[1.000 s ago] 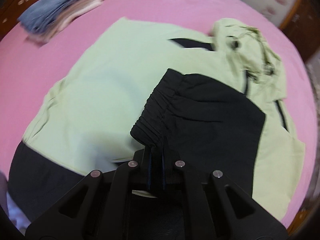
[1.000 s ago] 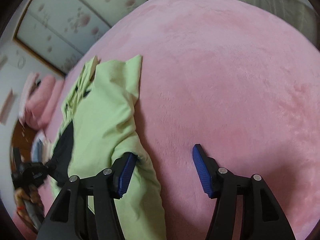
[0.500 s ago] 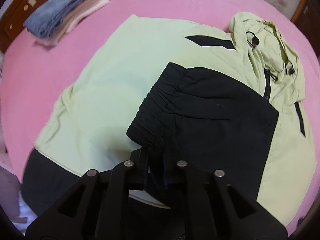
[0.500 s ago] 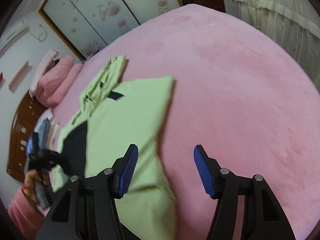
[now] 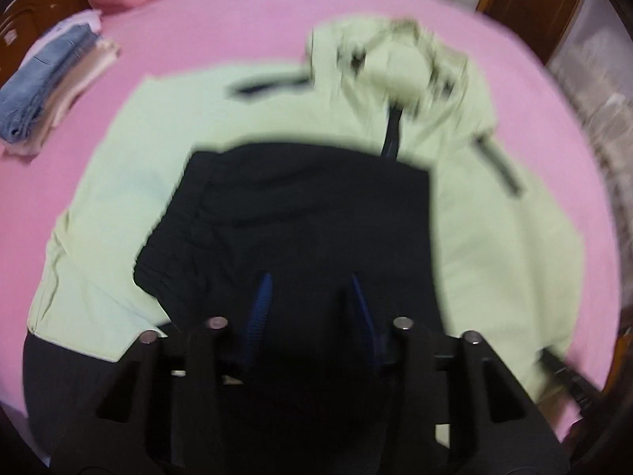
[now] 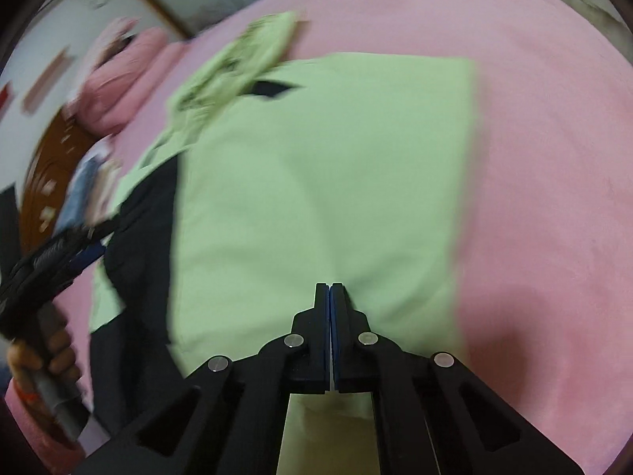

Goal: Fold large clothes

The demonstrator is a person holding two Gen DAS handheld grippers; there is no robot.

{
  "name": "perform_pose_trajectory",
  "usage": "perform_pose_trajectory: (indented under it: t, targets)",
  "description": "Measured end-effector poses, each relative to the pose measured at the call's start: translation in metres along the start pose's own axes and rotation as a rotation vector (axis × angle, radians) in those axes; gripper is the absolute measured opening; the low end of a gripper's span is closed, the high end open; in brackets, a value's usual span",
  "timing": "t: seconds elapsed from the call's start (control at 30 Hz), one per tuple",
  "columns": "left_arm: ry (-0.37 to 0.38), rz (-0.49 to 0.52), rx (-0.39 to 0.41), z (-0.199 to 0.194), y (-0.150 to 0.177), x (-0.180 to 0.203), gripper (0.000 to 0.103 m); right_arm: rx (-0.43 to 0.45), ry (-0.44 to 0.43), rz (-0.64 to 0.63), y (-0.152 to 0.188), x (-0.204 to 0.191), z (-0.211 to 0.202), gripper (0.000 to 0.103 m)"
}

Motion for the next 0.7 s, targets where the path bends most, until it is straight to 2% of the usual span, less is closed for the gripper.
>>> perform_pose_trajectory:
  t: [0.07,0.17,0.2,0.23,0.3,0.33,0.4,0.43,0.47,0.53,0.6,0.67,0.7]
  targets:
    - [-0.034,-0.008,-0.053,0.016,0.003,-0.001,0.037,0.013,-0.004,0.029,0.004,0.019,-0.010,0.000]
    - [-0.049,-0.009,-0.021,0.018,0.004,-0.005,0.037,0.022,0.163,-0.040,0.005,0.027,-0.024,0.000]
    - [-0.085,0.000,-0.004,0.017,0.003,-0.006,0.037,0.011,0.302,-0.059,0.006,0.030,-0.030,0.000]
    - [-0.156,0.016,0.019,0.017,0.000,-0.009,0.037,0.014,0.384,-0.056,0.006,0.036,-0.037,0.000]
    - [-0.227,0.032,0.035,0.014,-0.004,-0.013,0.036,0.043,0.380,0.010,0.007,0.046,-0.053,0.000]
    - [-0.217,0.033,0.042,0.009,-0.006,-0.014,0.033,0.065,0.349,0.032,0.006,0.046,-0.061,0.000]
    - [-0.157,0.034,0.051,0.001,-0.011,-0.012,0.031,0.123,0.224,0.025,0.003,0.033,-0.075,0.000]
    - [-0.080,0.043,0.039,-0.006,-0.009,-0.005,0.030,0.143,0.150,0.011,0.001,0.023,-0.078,0.000]
    - [-0.023,0.052,0.017,-0.010,-0.007,-0.001,0.029,0.153,0.031,-0.003,-0.001,0.007,-0.075,0.000]
    - [0.068,0.064,-0.065,-0.007,-0.002,0.012,0.027,0.124,-0.148,0.009,-0.004,-0.018,-0.062,0.000]
    - [0.073,0.062,-0.120,0.005,0.007,0.021,0.027,0.055,-0.299,0.046,-0.006,-0.049,-0.033,0.000]
    - [-0.004,0.065,-0.162,0.024,0.017,0.021,0.027,-0.008,-0.362,0.036,-0.001,-0.079,-0.009,0.000]
    - [-0.038,0.067,-0.162,0.030,0.017,0.018,0.027,-0.033,-0.354,0.001,0.002,-0.093,0.003,0.000]
Point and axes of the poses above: each gripper's, at about its wrist camera, not at the fingertips, and z roughly the way its jaws point, x to its right, y to its underside, the point moved 2 cm from there along z, roughly the way its jaws point, and after that the axes turned 9 degrees about -z, right-handed, at the moved point
